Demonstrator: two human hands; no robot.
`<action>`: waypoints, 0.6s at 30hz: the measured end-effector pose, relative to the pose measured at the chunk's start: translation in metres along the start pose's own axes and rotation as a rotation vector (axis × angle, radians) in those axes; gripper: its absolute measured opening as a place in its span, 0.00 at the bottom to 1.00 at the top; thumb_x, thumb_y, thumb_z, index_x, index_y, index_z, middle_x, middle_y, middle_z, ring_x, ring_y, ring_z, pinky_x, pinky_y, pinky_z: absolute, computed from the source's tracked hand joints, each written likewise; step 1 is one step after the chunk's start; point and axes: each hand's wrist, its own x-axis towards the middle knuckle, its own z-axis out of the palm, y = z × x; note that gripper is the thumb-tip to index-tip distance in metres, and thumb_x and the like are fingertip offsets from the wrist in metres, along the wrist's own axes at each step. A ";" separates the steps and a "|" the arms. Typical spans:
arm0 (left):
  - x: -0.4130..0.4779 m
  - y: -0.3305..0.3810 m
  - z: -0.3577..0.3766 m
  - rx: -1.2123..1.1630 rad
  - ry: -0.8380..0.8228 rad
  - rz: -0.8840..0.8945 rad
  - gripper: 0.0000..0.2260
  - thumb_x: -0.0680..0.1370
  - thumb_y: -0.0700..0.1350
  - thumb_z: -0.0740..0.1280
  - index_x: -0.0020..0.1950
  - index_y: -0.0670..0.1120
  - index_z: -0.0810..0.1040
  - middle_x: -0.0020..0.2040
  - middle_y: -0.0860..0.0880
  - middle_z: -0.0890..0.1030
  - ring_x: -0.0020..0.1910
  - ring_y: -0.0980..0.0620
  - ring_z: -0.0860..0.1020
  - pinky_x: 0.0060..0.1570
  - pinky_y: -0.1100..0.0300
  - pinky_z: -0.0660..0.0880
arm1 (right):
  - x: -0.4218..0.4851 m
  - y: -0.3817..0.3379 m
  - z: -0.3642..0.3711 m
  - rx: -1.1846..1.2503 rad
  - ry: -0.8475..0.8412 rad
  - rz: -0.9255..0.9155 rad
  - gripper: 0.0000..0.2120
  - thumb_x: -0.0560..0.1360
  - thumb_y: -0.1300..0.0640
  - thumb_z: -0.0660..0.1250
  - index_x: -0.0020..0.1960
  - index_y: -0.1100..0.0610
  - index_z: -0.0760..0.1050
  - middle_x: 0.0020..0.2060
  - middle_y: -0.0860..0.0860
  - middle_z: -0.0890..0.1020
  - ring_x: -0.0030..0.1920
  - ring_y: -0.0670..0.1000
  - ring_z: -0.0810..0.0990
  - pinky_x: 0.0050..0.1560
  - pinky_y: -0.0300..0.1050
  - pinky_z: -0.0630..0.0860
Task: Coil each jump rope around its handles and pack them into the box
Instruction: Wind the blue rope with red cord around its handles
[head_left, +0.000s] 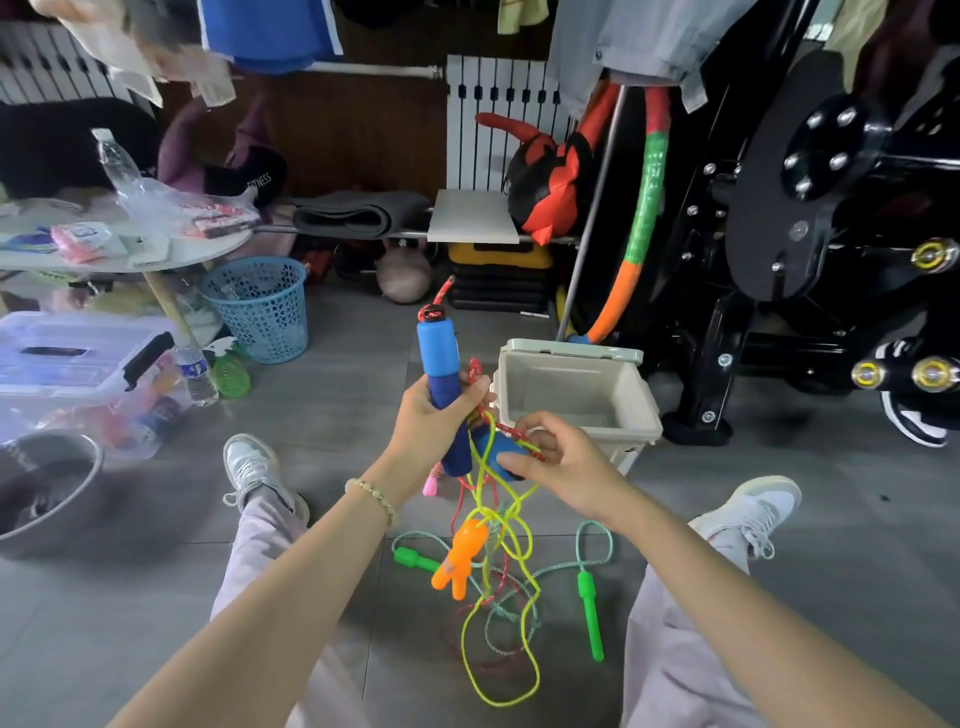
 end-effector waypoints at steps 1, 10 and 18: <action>0.000 -0.002 -0.002 0.052 0.000 -0.003 0.06 0.75 0.41 0.70 0.44 0.42 0.74 0.37 0.45 0.81 0.34 0.54 0.79 0.39 0.60 0.78 | 0.001 0.000 -0.001 -0.029 0.024 -0.024 0.12 0.69 0.58 0.74 0.46 0.53 0.71 0.42 0.54 0.80 0.40 0.47 0.78 0.44 0.40 0.75; -0.009 0.000 -0.001 0.225 -0.094 0.018 0.09 0.75 0.44 0.70 0.42 0.43 0.73 0.34 0.47 0.77 0.33 0.53 0.74 0.35 0.65 0.74 | 0.011 -0.021 -0.017 -0.260 0.309 -0.198 0.09 0.65 0.53 0.77 0.37 0.49 0.76 0.32 0.51 0.80 0.33 0.47 0.76 0.36 0.49 0.76; -0.005 0.011 0.001 0.357 -0.176 0.009 0.09 0.76 0.45 0.69 0.40 0.47 0.71 0.31 0.51 0.75 0.30 0.54 0.73 0.35 0.63 0.72 | 0.010 -0.028 -0.017 -0.196 0.340 -0.154 0.10 0.69 0.54 0.74 0.35 0.53 0.74 0.28 0.48 0.76 0.23 0.45 0.72 0.28 0.43 0.73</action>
